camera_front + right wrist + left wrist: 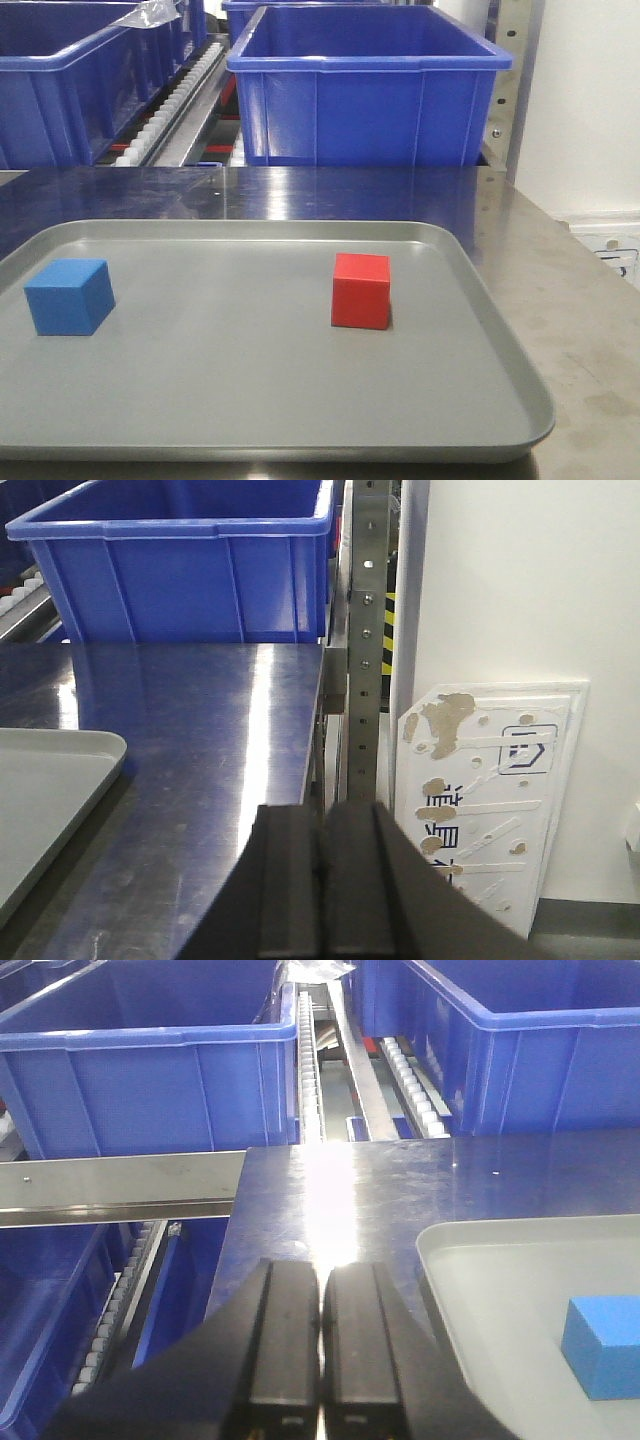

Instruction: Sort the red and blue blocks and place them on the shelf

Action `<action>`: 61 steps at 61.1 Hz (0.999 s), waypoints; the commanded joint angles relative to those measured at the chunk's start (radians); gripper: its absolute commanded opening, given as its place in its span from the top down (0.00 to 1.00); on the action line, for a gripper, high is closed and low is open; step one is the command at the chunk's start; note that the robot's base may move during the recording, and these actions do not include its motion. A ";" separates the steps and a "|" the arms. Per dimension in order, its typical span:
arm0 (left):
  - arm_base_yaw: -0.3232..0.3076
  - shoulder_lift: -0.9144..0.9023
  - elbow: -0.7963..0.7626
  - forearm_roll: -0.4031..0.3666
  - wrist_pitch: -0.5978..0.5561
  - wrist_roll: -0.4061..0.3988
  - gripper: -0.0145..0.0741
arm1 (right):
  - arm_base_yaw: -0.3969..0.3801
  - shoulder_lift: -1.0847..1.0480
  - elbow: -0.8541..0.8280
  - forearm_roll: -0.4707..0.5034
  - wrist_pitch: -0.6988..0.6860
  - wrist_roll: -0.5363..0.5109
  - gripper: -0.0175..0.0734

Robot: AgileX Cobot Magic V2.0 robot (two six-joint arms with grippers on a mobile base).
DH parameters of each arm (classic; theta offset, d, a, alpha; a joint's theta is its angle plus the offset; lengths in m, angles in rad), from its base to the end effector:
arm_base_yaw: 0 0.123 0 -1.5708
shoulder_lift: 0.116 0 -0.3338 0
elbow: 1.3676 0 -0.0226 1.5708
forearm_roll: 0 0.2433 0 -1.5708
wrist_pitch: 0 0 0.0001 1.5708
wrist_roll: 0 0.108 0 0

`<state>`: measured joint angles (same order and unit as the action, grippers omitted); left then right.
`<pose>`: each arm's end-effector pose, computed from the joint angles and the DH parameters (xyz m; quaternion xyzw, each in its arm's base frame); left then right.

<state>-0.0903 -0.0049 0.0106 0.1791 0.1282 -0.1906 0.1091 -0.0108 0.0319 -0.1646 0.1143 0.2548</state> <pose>0.0169 0.0010 0.1974 0.0201 0.7224 -0.0274 0.6906 0.0173 -0.0002 0.1915 0.0000 0.7234 0.0623 0.6876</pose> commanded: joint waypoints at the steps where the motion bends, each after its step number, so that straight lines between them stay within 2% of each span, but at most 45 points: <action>1: 0.002 -0.021 0.042 0.002 -0.088 -0.001 0.69 | -0.001 -0.019 -0.021 -0.004 -0.083 -0.005 0.75; 61: 0.002 -0.021 0.042 0.002 -0.088 -0.001 0.69 | -0.001 -0.019 -0.021 -0.004 -0.083 -0.005 0.75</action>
<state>-0.0903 -0.0049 0.0106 0.1791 0.1282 -0.1906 0.1091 -0.0108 0.0319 -0.1646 0.1143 0.2548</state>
